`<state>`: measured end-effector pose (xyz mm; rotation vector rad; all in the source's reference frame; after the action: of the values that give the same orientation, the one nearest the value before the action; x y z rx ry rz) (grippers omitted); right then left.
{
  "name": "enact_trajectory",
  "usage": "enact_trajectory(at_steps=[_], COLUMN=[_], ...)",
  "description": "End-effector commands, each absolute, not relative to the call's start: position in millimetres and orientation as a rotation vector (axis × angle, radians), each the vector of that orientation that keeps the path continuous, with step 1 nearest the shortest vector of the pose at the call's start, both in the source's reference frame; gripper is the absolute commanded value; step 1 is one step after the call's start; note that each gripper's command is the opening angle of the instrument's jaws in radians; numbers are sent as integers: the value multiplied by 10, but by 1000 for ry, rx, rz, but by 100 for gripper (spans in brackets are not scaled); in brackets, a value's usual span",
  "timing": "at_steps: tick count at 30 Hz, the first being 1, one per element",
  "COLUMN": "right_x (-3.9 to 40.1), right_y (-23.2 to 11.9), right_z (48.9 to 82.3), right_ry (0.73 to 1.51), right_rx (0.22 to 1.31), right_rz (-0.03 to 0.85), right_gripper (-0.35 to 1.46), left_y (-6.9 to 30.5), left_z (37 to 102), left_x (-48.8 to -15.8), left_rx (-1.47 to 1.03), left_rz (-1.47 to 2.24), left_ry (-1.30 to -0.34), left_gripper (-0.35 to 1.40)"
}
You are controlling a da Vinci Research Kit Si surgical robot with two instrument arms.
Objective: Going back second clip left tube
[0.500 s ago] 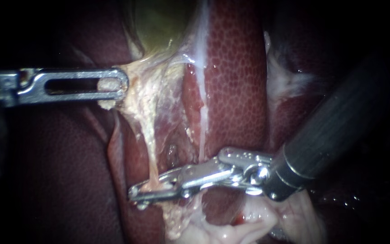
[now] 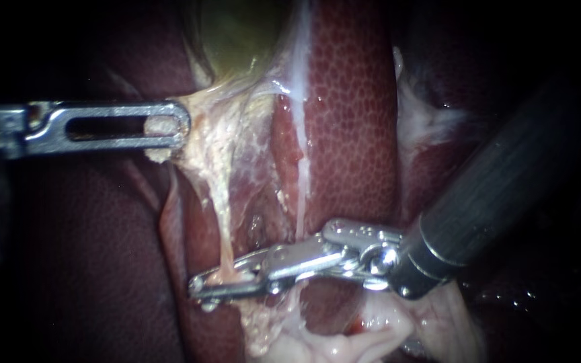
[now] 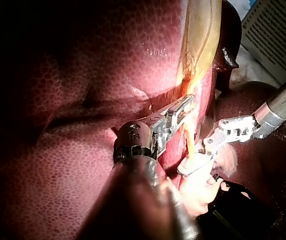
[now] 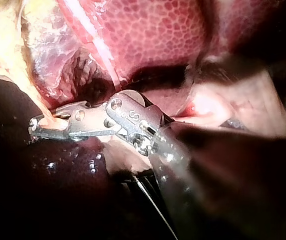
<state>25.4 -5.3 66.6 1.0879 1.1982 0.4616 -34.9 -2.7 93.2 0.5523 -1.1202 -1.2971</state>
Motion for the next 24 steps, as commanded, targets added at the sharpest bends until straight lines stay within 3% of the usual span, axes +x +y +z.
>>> enact_trajectory(at_steps=[1,2,5,6,14,24], right_x=[254,256,264,266,257,202], right_y=[-53,-52,-48,-47,-37,-18], right_z=[665,663,659,658,658,653], right_ry=[1198,1199,1275,1296,1338,1366], right_rx=[1088,1089,994,965,918,887], right_rz=[461,462,390,397,413,364], right_gripper=[-35,-24,46,57,60,60], left_y=[-28,-28,-28,-28,-28,-28], left_z=[932,932,932,932,931,931], left_x=[-349,-349,-349,-349,-347,-345], left_rx=[553,553,553,553,553,551], left_rz=[-1297,-1297,-1297,-1297,-1297,-1297], left_ry=[-1120,-1120,-1120,-1120,-1120,-1120], left_gripper=[-35,-35,-35,-35,-35,-35])
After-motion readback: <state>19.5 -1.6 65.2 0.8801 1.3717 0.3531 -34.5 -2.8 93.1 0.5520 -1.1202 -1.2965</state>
